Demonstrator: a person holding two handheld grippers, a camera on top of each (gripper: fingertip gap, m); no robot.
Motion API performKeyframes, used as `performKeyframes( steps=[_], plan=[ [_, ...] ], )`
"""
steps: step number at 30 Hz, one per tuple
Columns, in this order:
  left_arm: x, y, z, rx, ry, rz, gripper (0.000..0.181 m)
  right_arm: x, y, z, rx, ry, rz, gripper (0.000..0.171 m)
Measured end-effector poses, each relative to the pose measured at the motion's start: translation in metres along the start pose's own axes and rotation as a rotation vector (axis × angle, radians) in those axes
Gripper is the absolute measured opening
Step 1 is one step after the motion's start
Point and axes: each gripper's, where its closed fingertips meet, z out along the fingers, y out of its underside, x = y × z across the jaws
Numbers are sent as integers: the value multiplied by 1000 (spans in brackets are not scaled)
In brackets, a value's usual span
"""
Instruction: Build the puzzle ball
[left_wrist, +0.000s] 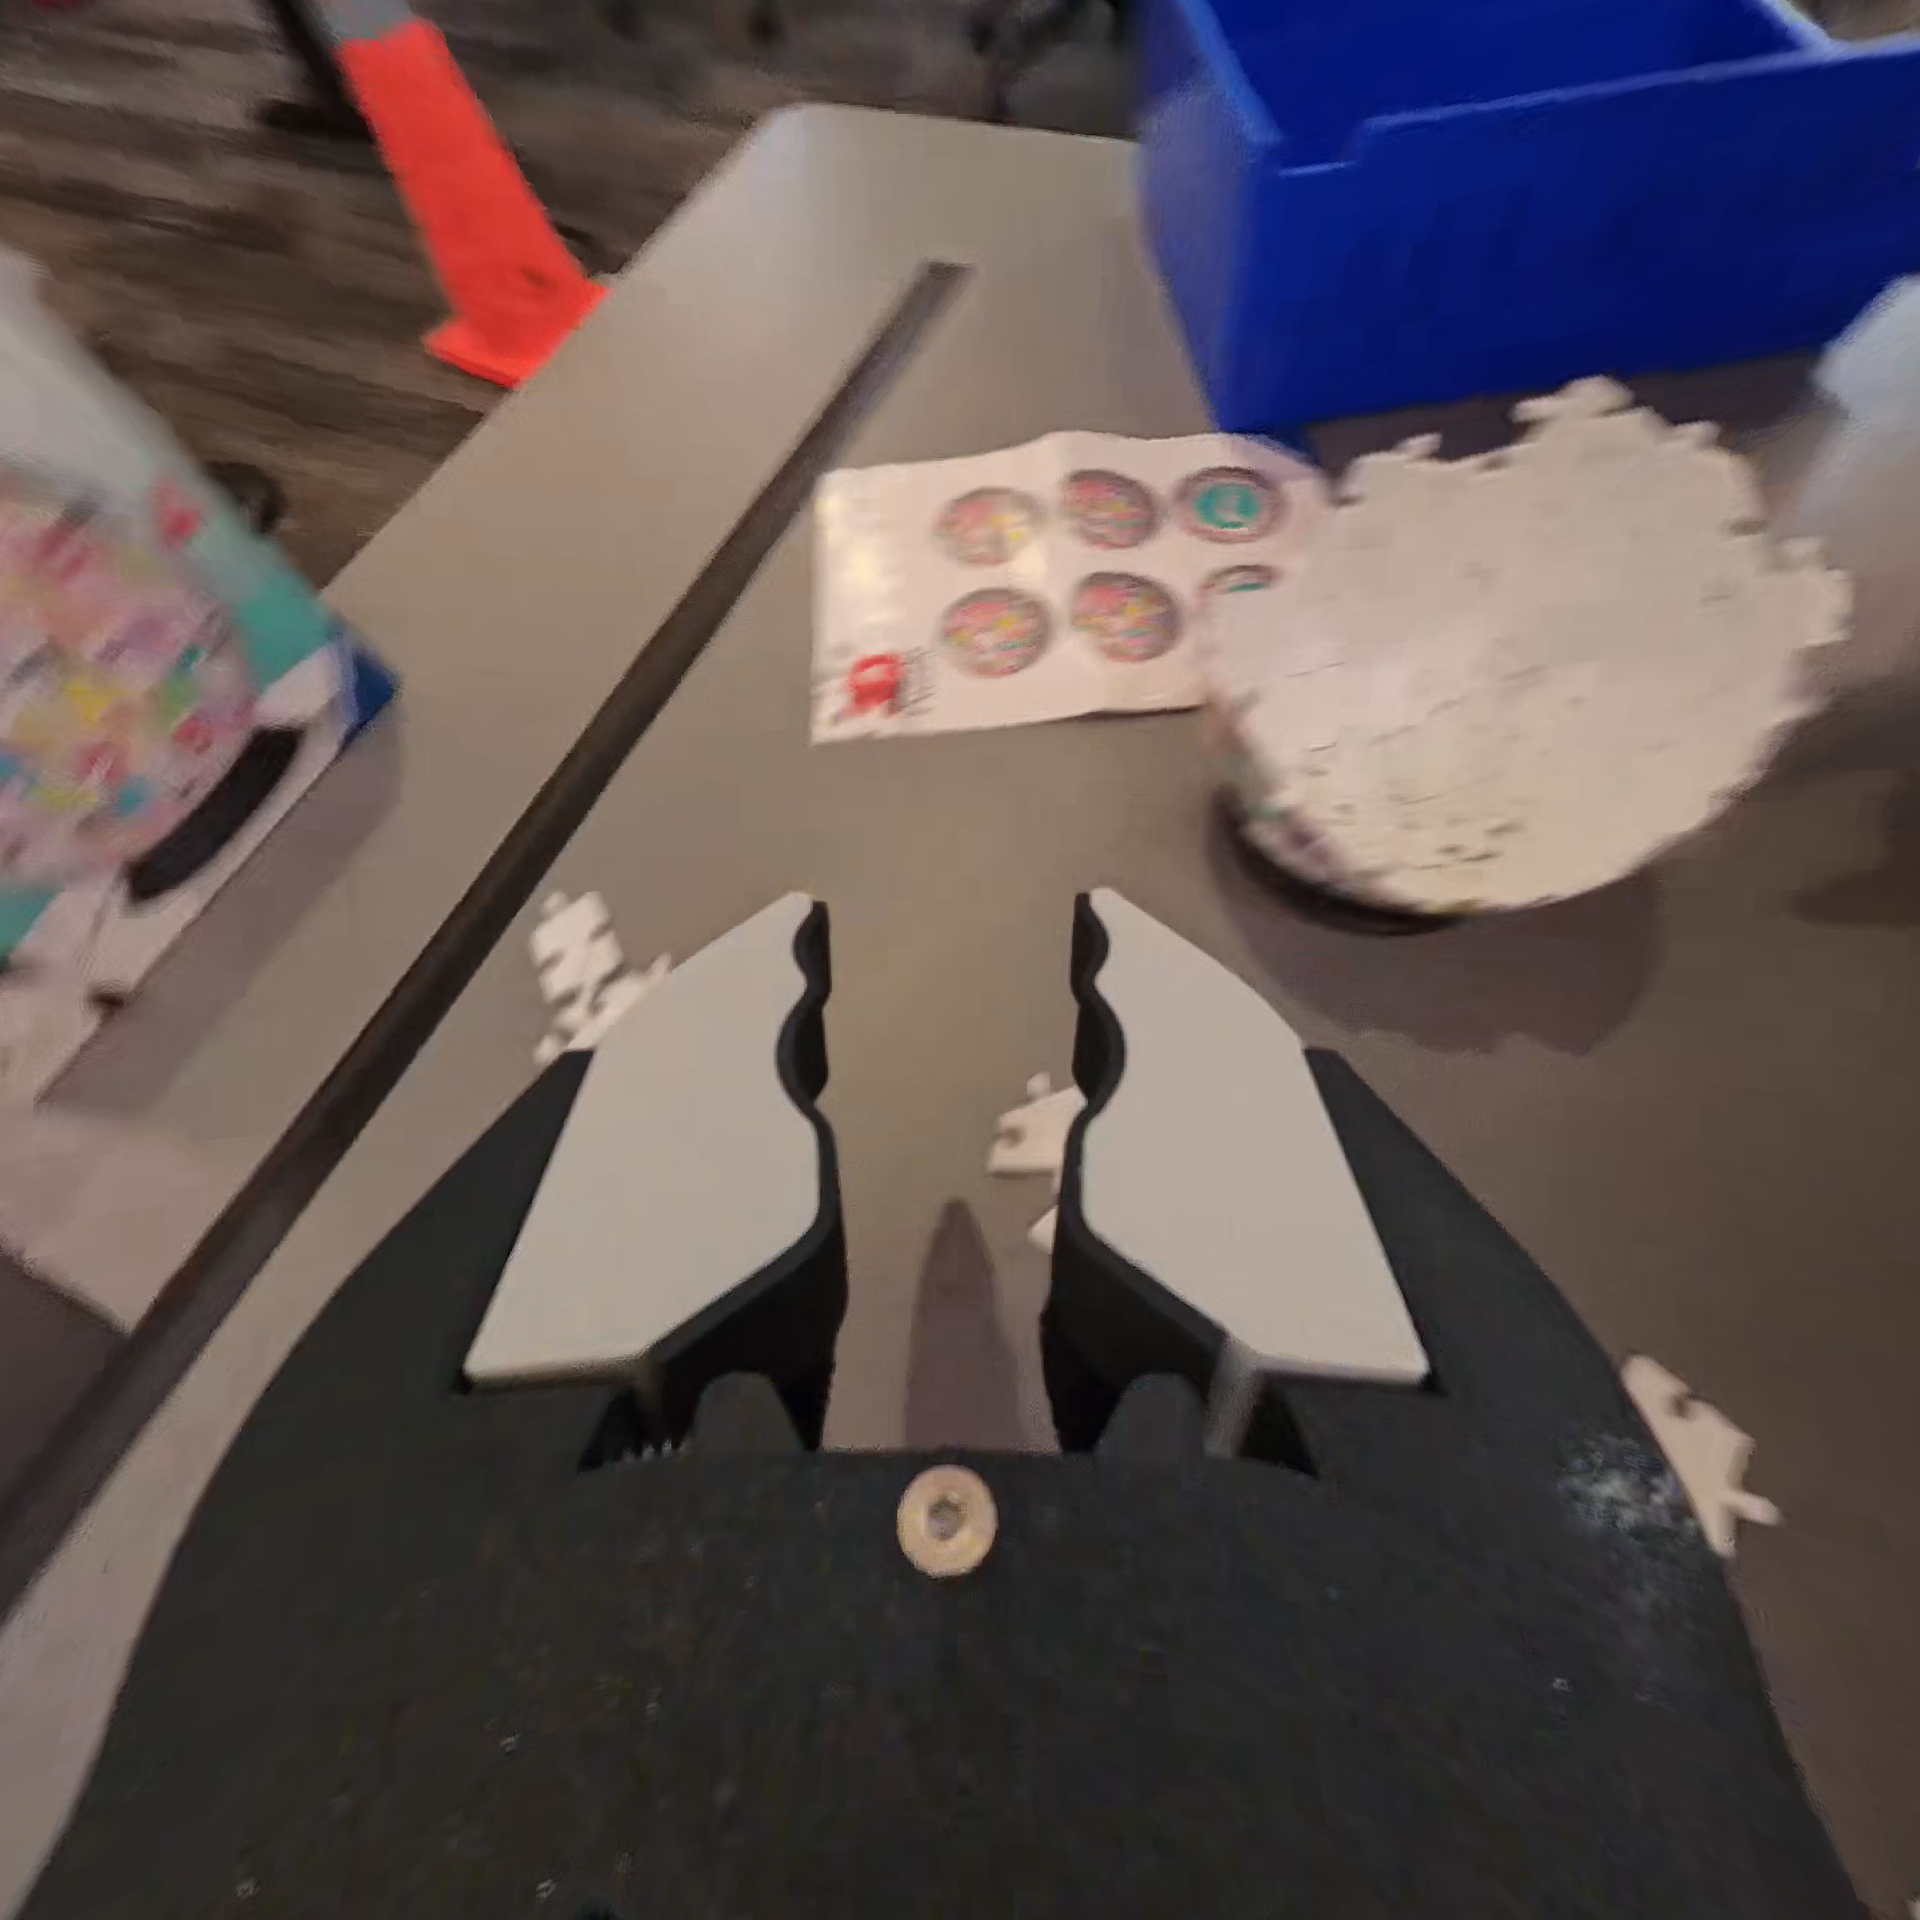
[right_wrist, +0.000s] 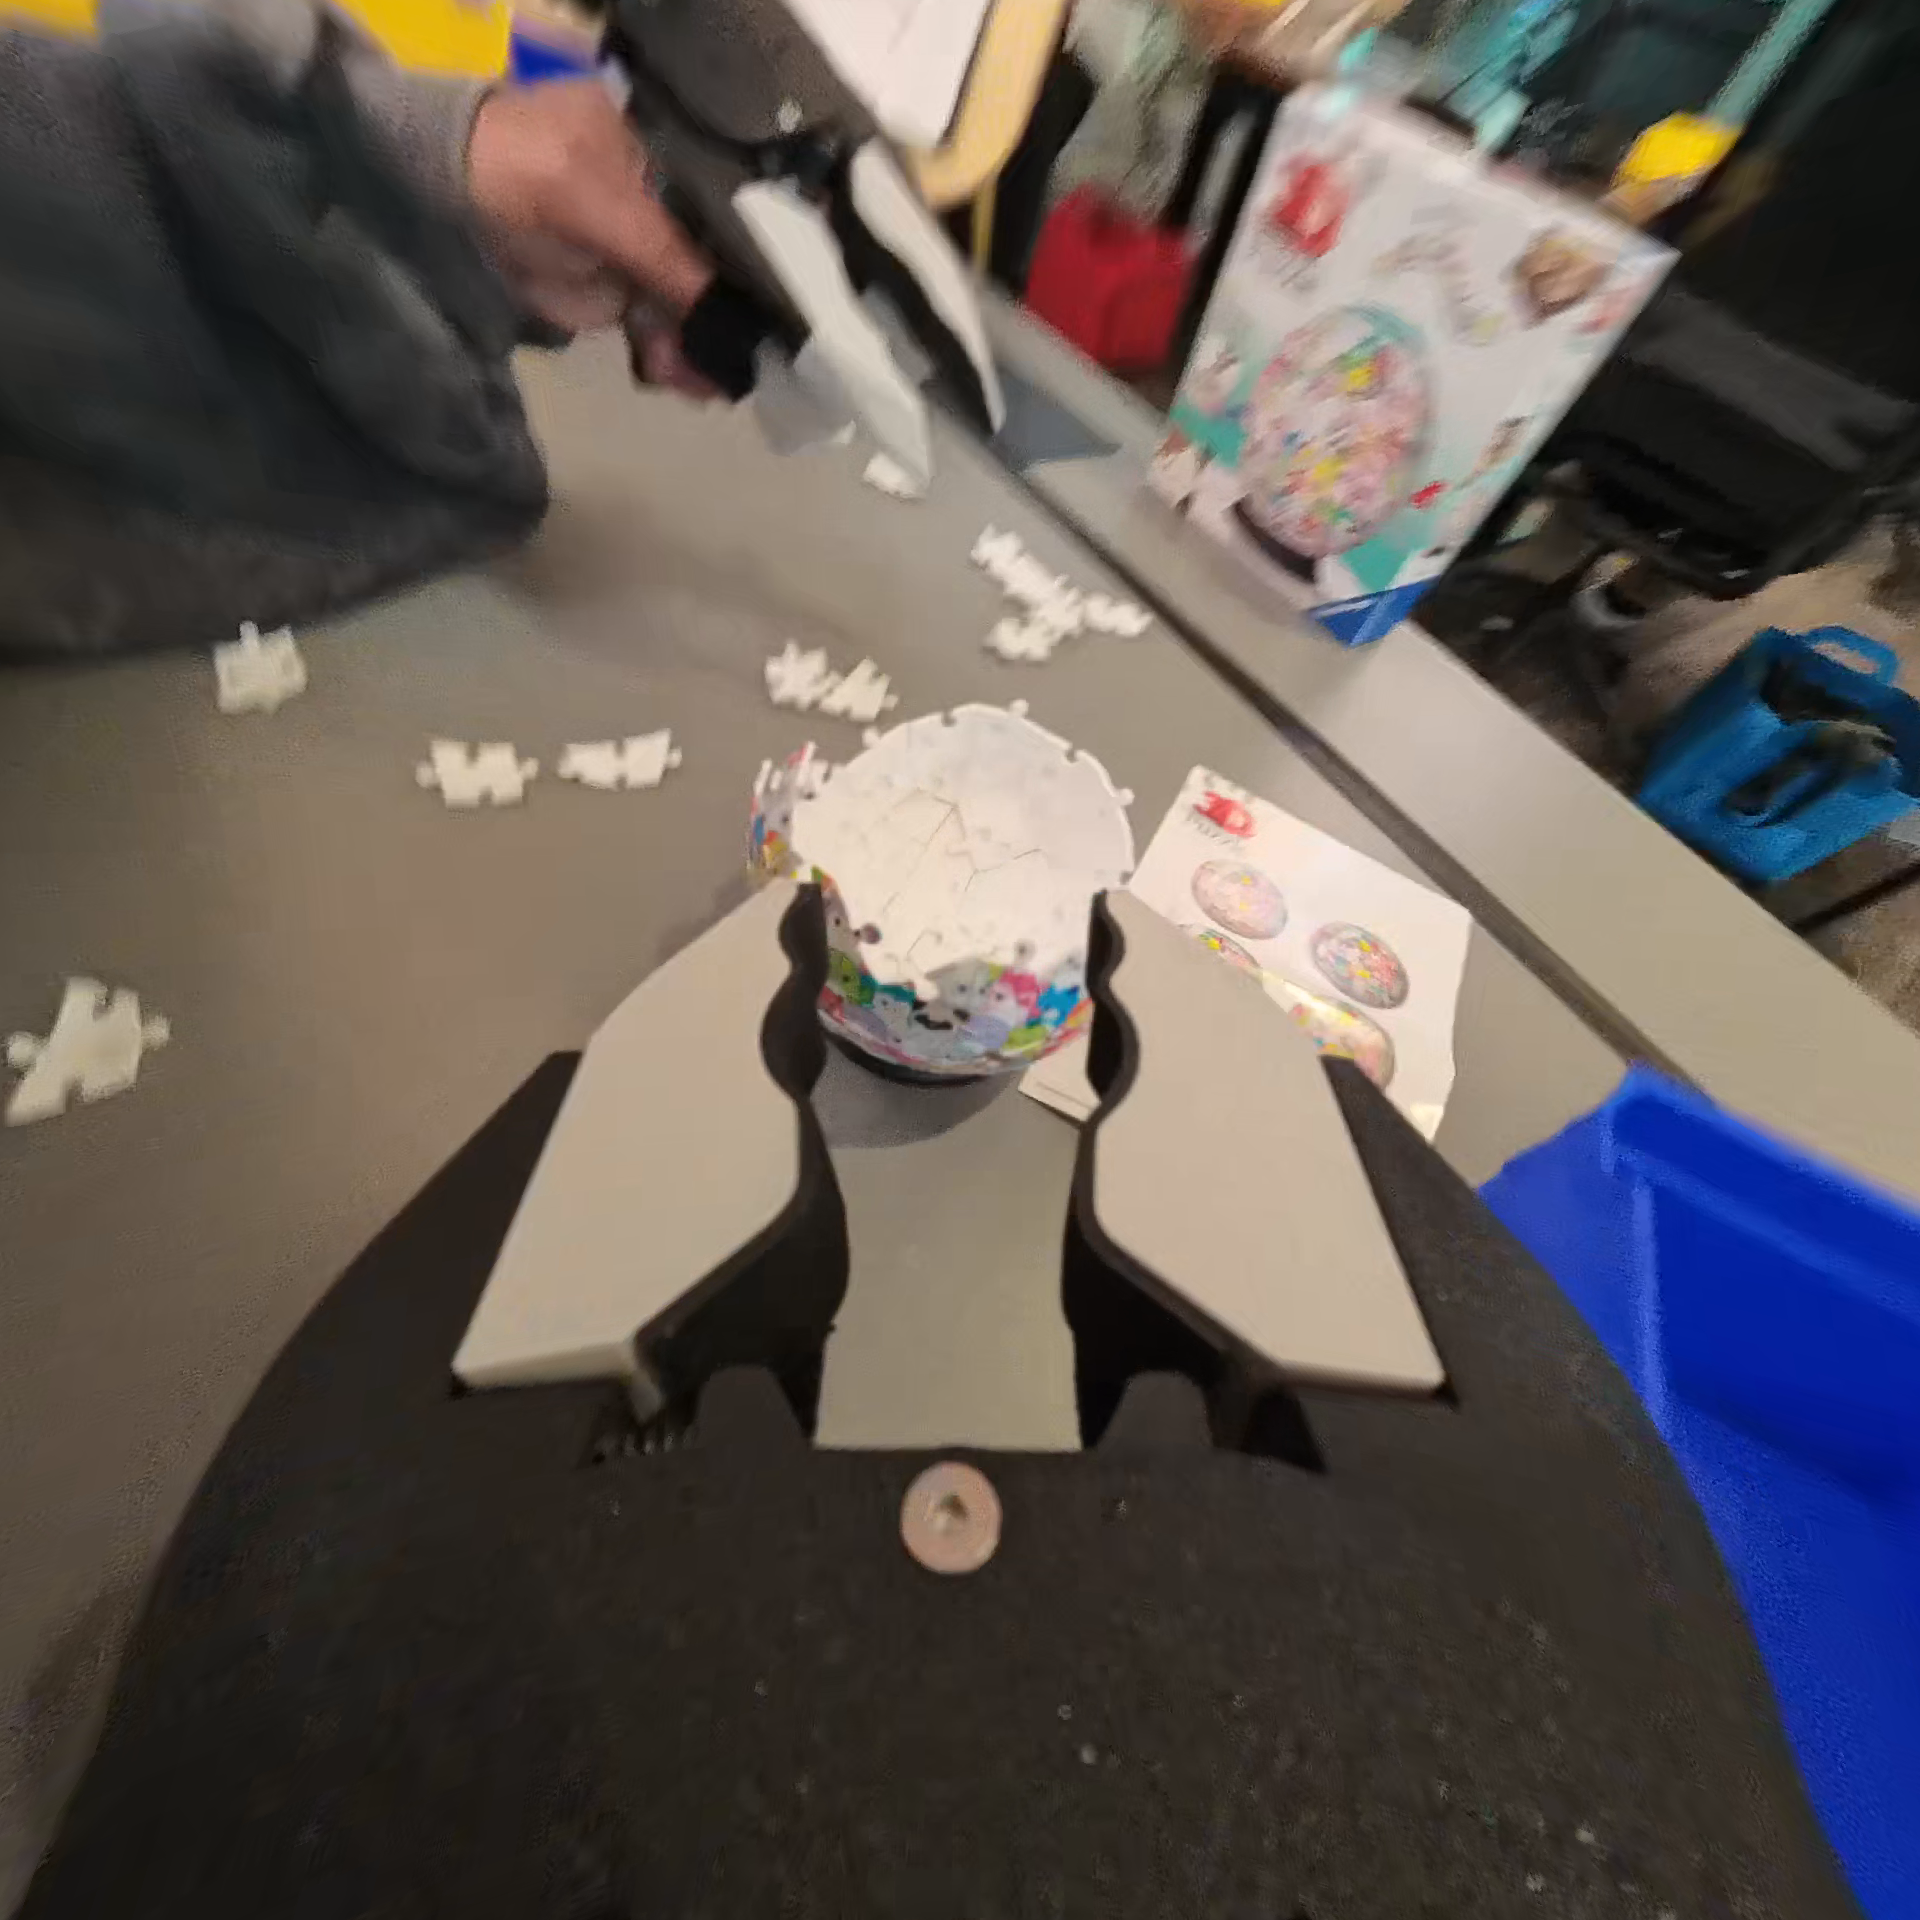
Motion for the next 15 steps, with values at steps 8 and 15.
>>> performKeyframes(
  steps=[8,15],
  plan=[
    [-69,50,-25,297,-129,-199,44,13,-19,59,-583,-345,-385,35],
    [-52,43,-36,394,7,-272,48,12,-31,46,-681,-257,-291,34]
  ],
)
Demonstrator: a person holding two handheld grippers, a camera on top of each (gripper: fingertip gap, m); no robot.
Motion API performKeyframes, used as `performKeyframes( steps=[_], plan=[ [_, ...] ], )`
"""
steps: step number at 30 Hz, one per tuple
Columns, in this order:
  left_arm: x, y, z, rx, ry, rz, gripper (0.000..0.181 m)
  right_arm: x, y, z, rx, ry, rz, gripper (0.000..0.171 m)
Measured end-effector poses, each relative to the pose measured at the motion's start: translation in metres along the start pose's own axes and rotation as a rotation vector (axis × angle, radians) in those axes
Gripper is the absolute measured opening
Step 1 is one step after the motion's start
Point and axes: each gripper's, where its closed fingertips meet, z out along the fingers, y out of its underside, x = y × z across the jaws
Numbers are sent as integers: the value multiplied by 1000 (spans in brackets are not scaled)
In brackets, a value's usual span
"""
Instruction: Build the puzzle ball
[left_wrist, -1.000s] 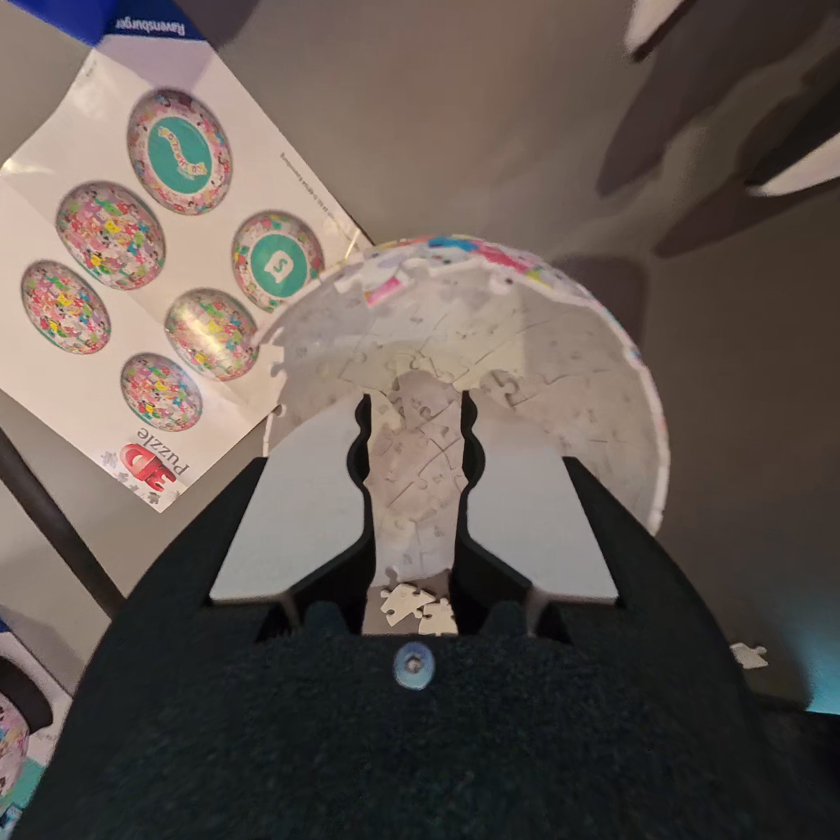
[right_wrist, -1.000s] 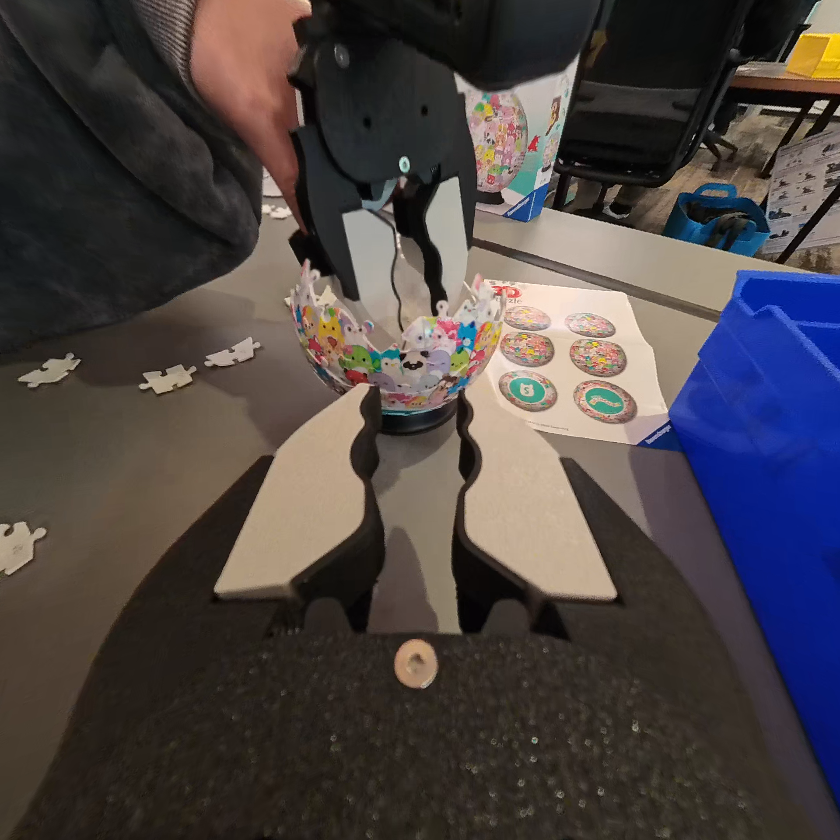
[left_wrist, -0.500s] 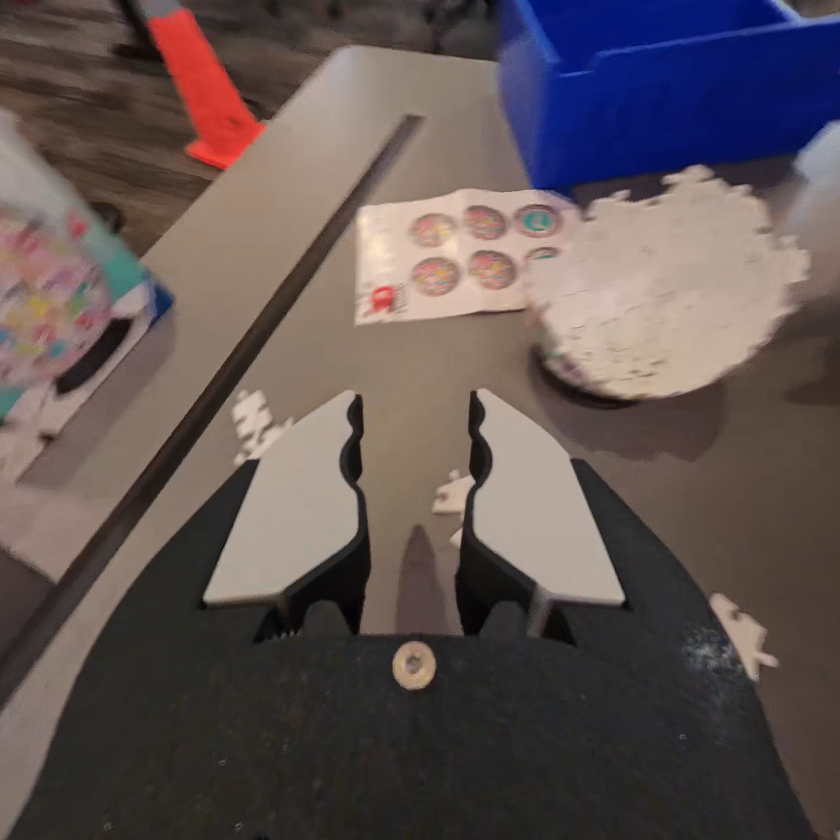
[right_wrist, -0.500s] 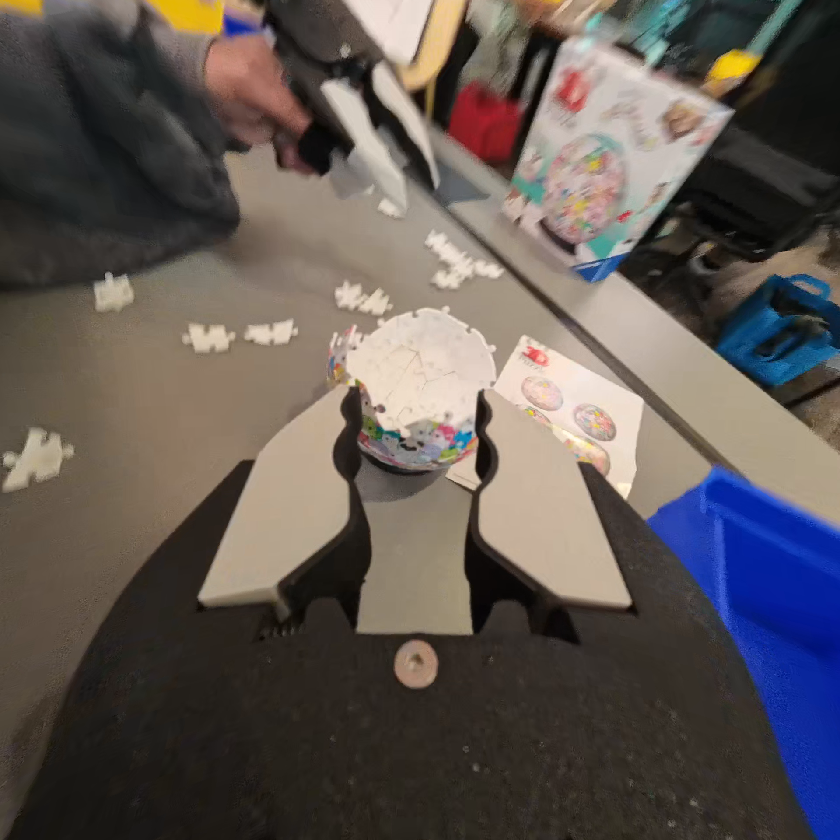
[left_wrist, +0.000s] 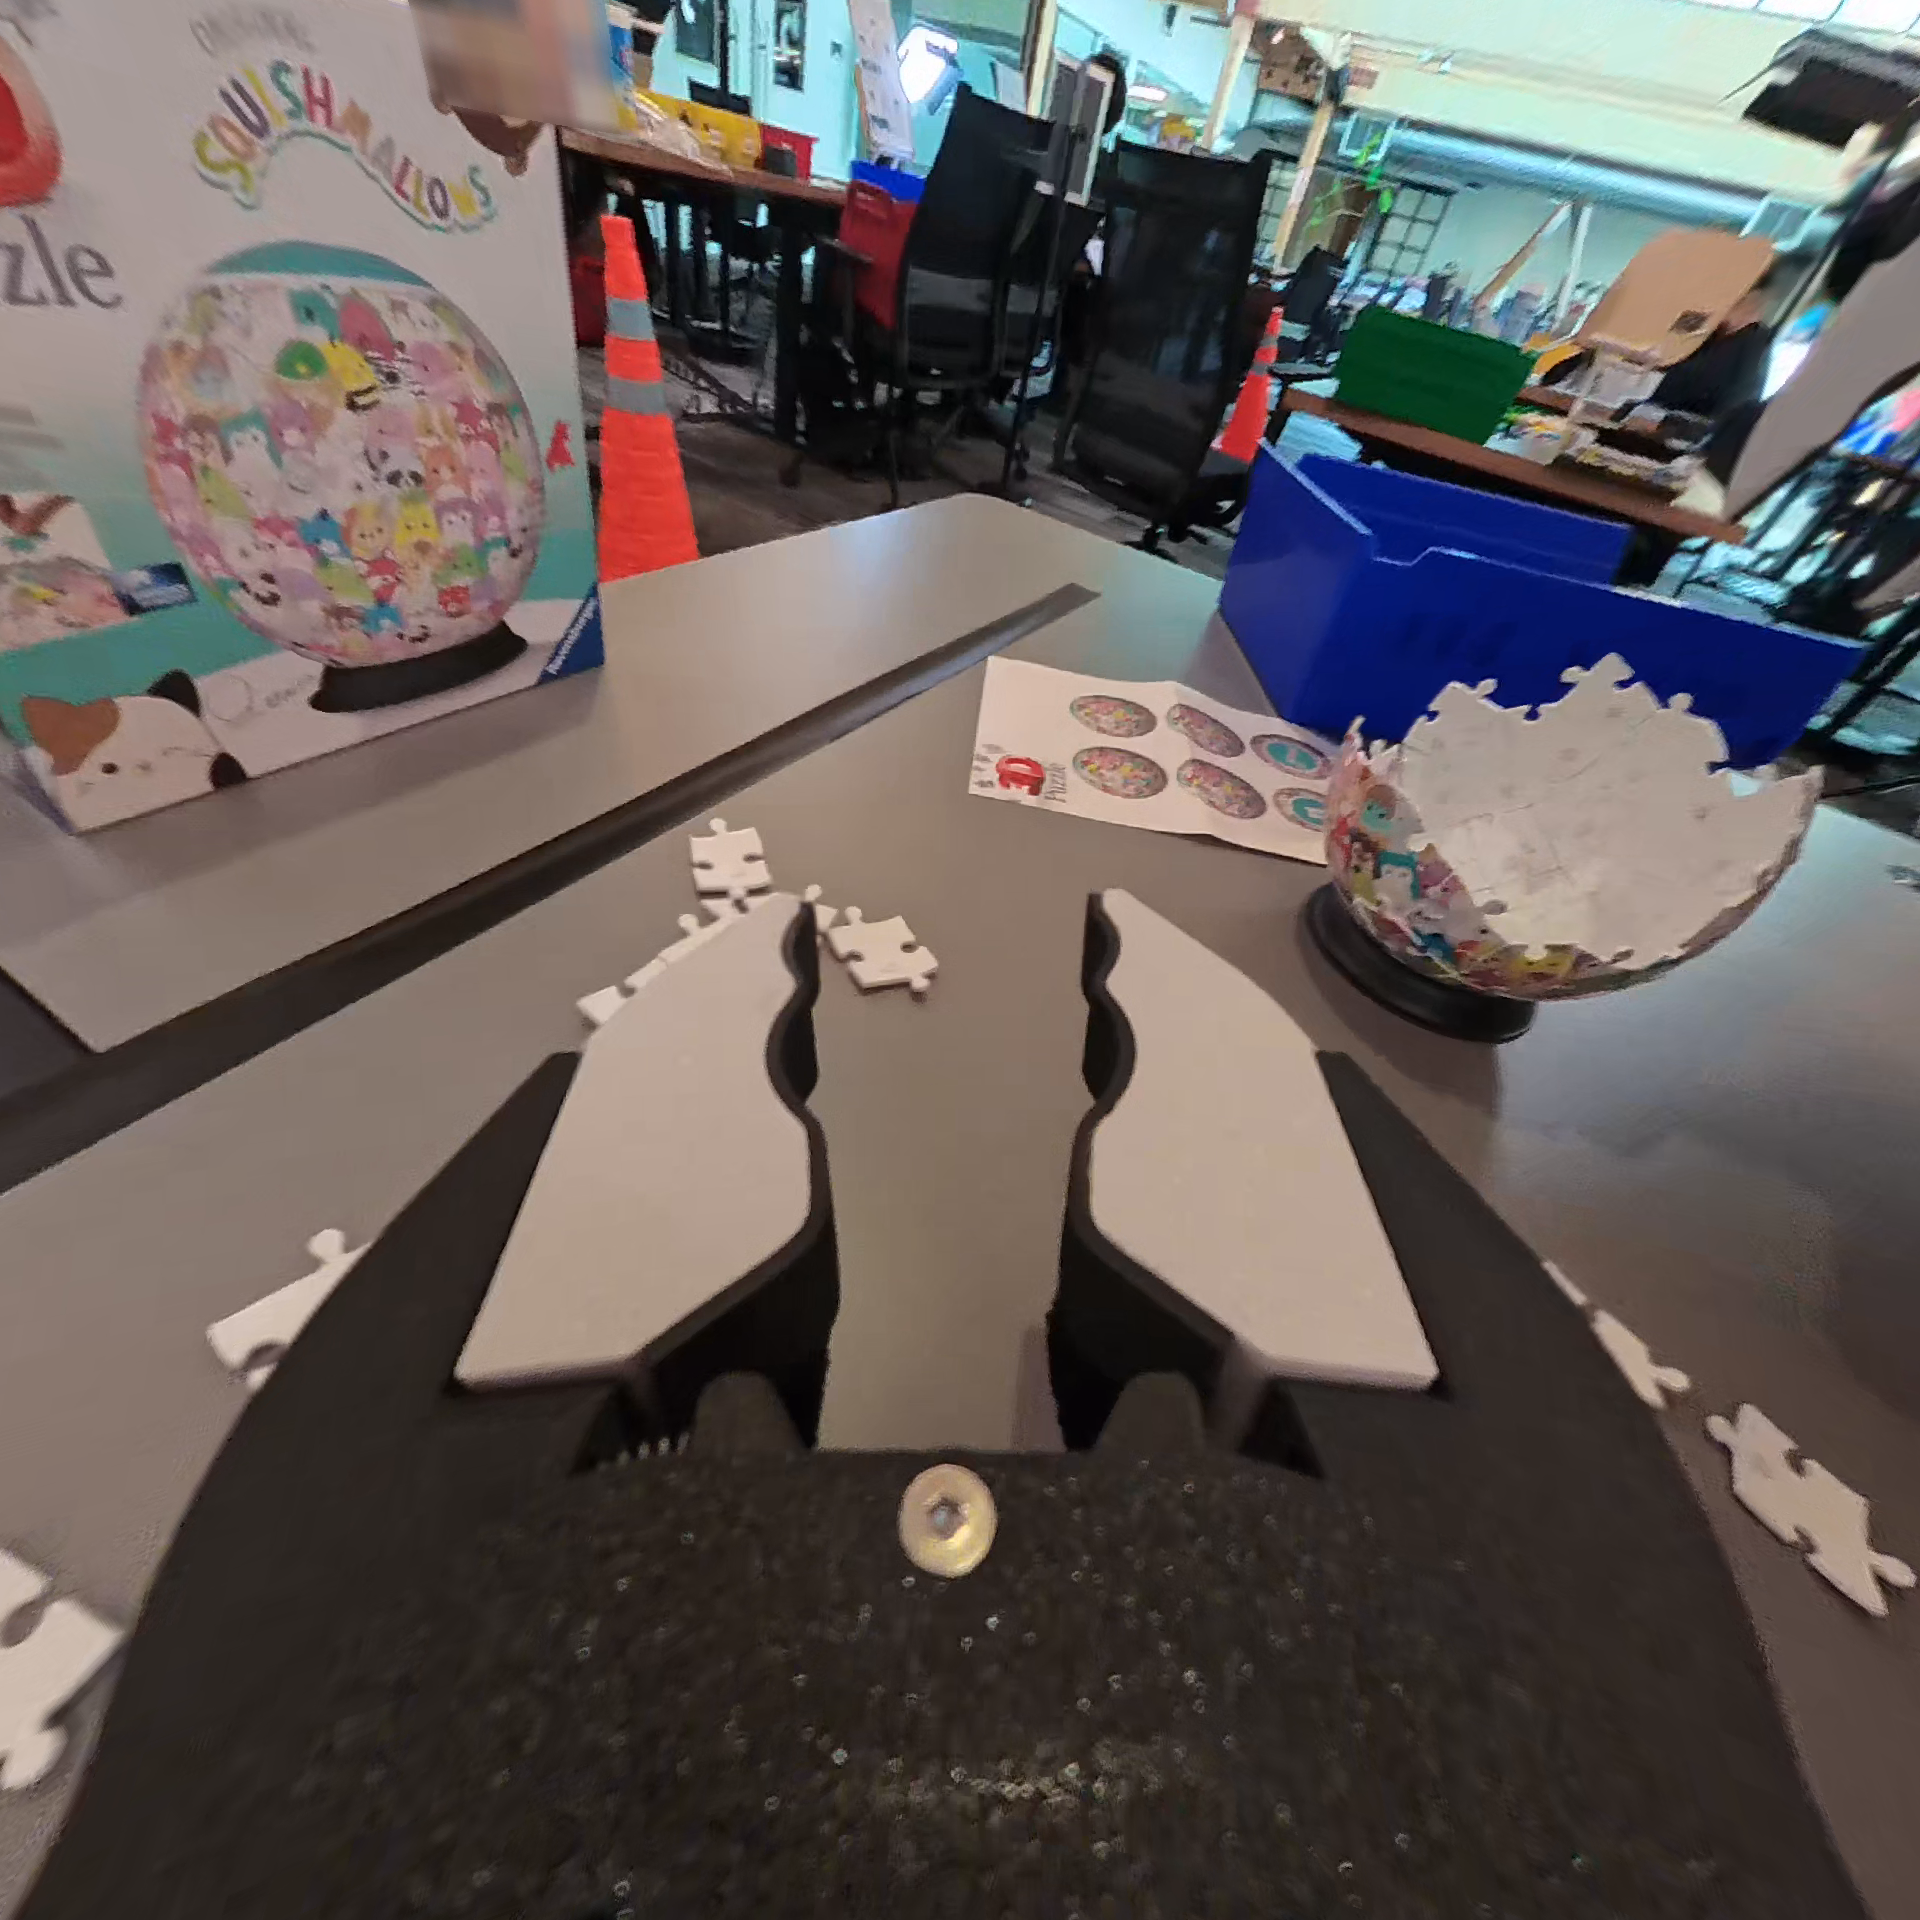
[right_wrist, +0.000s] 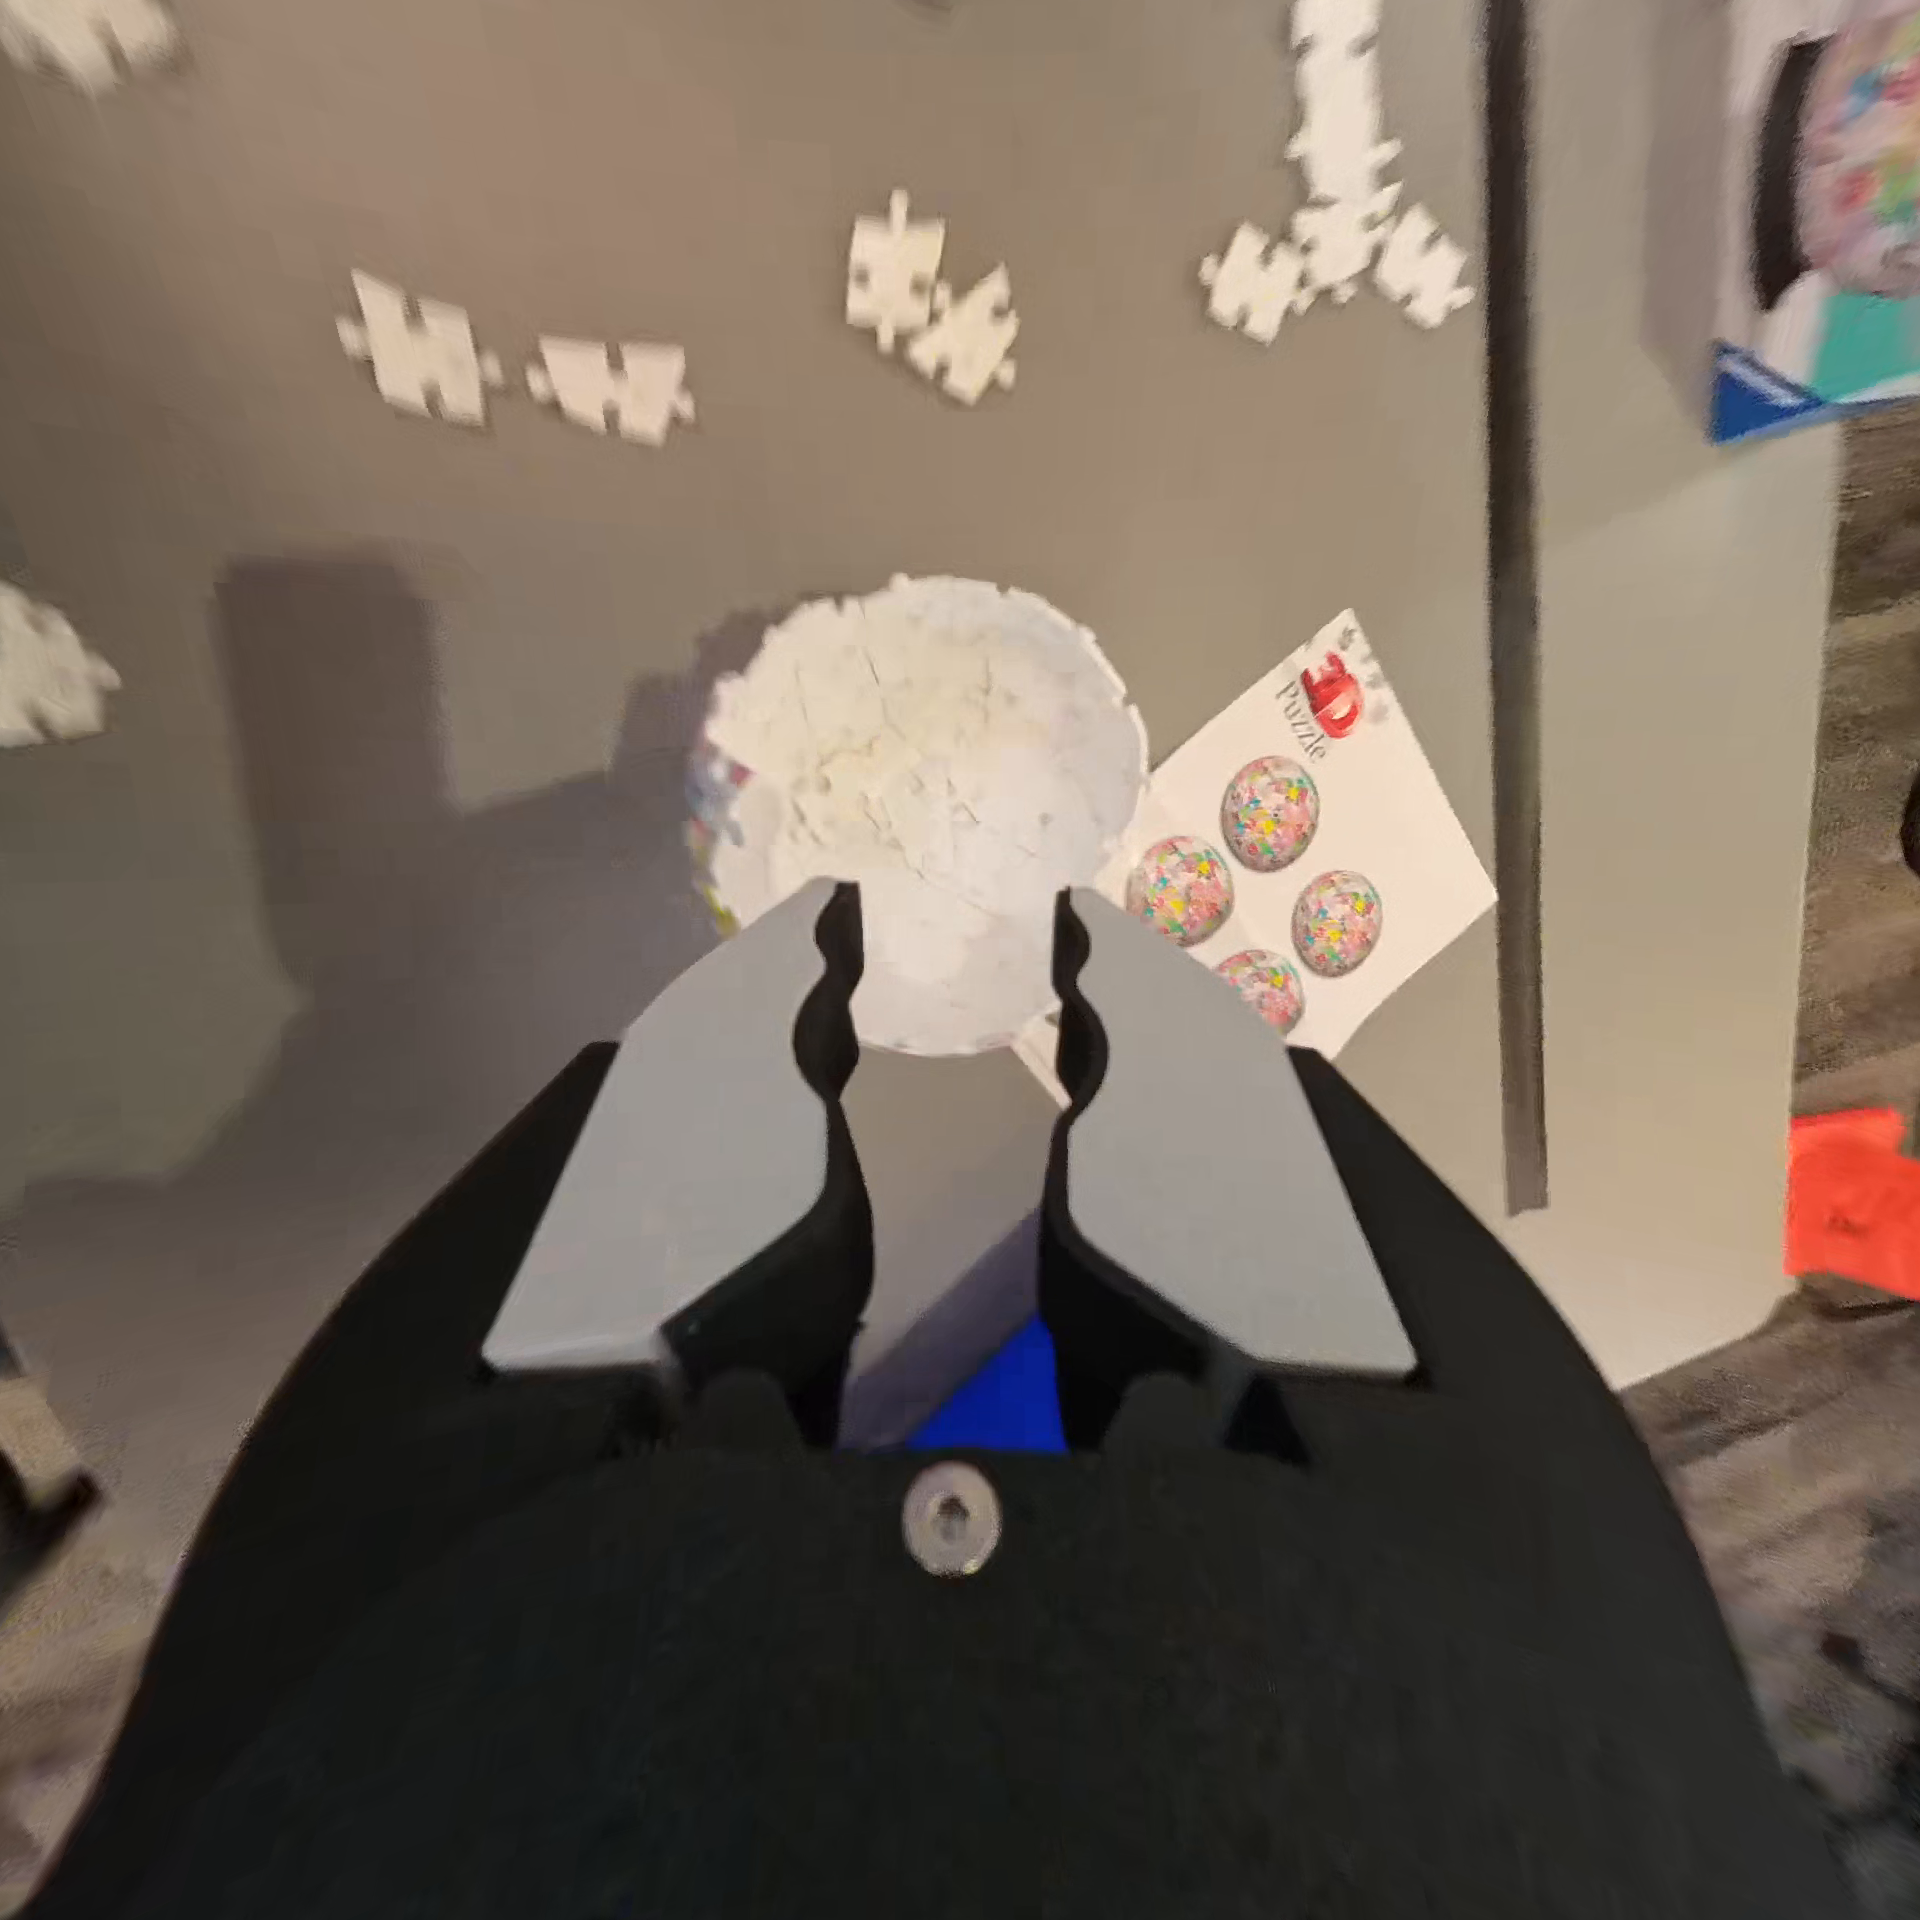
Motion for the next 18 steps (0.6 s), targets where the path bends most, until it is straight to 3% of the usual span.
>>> performKeyframes(
  steps=[4,13,18],
  plan=[
    [0,3,3,-21,21,-21,48,-43,-9,-12,174,63,134,33],
    [-1,5,3,-33,30,-40,48,-53,24,37,164,341,188,38],
    [-2,5,3,-33,31,-50,49,-62,31,56,178,375,216,42]
  ],
)
